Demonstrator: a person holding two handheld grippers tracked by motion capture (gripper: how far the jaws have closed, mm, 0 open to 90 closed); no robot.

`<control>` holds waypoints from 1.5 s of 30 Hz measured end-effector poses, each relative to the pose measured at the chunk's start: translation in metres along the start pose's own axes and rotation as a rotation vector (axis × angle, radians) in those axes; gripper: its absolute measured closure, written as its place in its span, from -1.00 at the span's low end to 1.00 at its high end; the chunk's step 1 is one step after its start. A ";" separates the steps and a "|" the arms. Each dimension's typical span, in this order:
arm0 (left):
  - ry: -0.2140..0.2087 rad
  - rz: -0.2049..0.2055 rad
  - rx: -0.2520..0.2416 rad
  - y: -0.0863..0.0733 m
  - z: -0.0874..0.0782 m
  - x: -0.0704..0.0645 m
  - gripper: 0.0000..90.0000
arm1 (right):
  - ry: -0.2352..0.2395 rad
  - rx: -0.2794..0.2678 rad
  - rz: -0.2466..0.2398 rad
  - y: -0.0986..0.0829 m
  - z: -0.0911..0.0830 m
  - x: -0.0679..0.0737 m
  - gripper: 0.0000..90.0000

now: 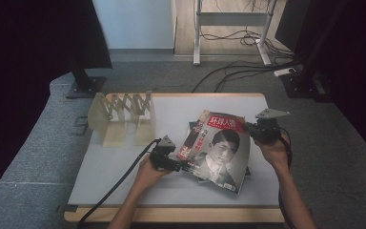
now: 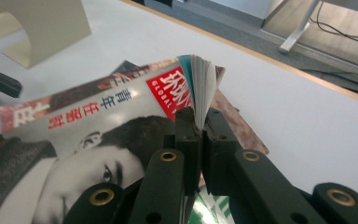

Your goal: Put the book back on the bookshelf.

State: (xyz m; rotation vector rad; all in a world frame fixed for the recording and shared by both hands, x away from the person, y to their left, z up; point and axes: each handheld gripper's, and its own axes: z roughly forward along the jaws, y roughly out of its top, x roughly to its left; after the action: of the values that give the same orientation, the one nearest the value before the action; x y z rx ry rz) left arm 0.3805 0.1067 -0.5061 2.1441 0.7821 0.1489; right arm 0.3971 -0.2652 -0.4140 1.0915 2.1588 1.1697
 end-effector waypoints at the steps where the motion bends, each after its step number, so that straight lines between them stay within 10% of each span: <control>1: -0.009 -0.007 -0.005 0.001 -0.001 0.001 -0.66 | 0.006 -0.006 -0.002 0.001 -0.001 0.001 0.88; 33: -0.168 0.056 -0.001 0.026 0.026 0.001 -0.38 | 0.139 -0.120 -0.072 0.026 -0.029 0.033 0.89; 45: -0.181 0.054 0.015 0.031 0.023 -0.008 0.19 | 0.160 -0.147 -0.087 0.029 -0.032 0.034 0.89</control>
State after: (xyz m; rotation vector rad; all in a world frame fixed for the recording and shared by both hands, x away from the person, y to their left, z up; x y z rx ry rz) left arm 0.3972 0.0722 -0.4961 2.1587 0.6228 -0.0237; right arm 0.3674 -0.2433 -0.3728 0.8589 2.1744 1.3924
